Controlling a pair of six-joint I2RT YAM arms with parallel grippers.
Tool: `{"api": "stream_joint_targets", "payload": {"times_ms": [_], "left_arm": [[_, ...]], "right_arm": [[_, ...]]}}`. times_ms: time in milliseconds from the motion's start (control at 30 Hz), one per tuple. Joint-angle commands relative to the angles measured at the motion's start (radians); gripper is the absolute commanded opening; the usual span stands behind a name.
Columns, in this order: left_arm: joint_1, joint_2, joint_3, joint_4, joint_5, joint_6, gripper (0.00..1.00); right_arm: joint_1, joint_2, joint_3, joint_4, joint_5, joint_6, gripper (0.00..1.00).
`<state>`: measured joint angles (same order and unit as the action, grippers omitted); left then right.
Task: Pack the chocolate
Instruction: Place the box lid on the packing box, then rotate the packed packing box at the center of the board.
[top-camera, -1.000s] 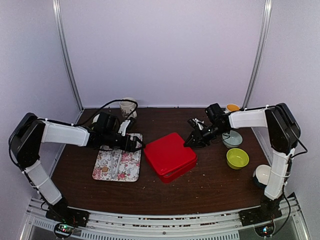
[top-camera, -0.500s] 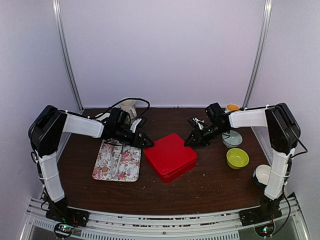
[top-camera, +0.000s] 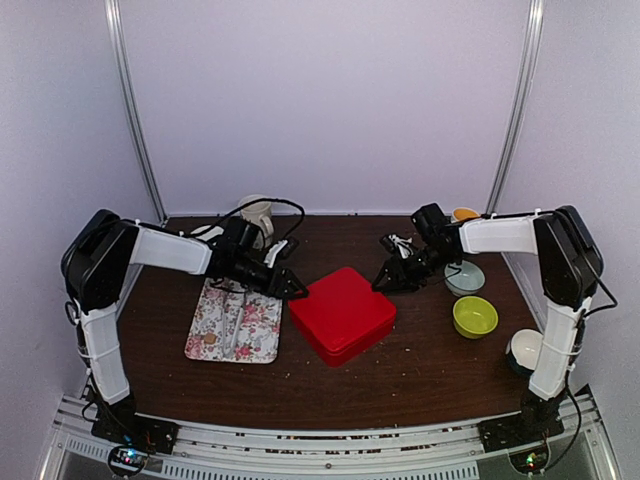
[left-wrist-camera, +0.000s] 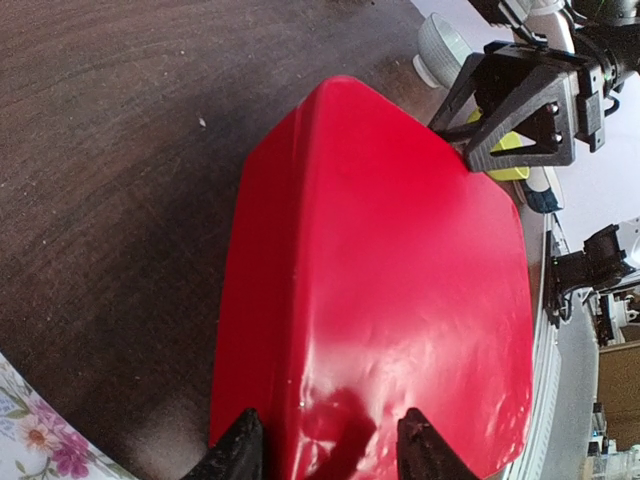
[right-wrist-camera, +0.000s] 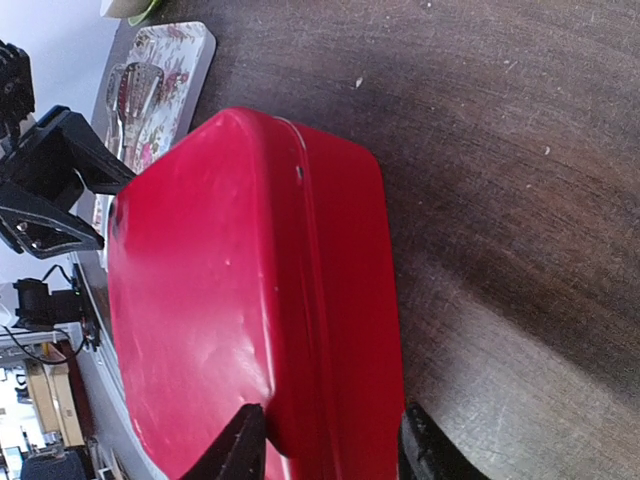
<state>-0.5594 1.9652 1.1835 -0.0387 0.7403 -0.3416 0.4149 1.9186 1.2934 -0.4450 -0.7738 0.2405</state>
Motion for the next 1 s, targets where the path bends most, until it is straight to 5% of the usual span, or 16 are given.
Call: {"api": "stream_joint_targets", "payload": {"times_ms": [0,333,433,567,867,967], "left_arm": [[-0.018,0.021,0.031,-0.021,0.008,0.026,0.47],[-0.039,0.039,0.067,-0.087,-0.035,0.063,0.46],[-0.039,0.041,0.076,-0.101,-0.048,0.065,0.46],[-0.040,0.043,0.079,-0.112,-0.059,0.065,0.46],[-0.056,0.054,0.092,-0.135,-0.084,0.063,0.46],[-0.062,0.063,0.097,-0.138,-0.085,0.057,0.46]], "right_arm": [[0.001,-0.075,-0.010,-0.036,0.102,-0.019,0.48],[0.013,-0.296,-0.253,0.081,0.197,0.090,0.84],[0.041,-0.349,-0.345,0.167,0.197,0.175,0.88],[0.067,-0.351,-0.453,0.326,0.184,0.306,0.85],[0.070,-0.288,-0.593,0.556,0.172,0.477,0.54],[0.071,-0.257,-0.608,0.589,0.154,0.494,0.50]]}}
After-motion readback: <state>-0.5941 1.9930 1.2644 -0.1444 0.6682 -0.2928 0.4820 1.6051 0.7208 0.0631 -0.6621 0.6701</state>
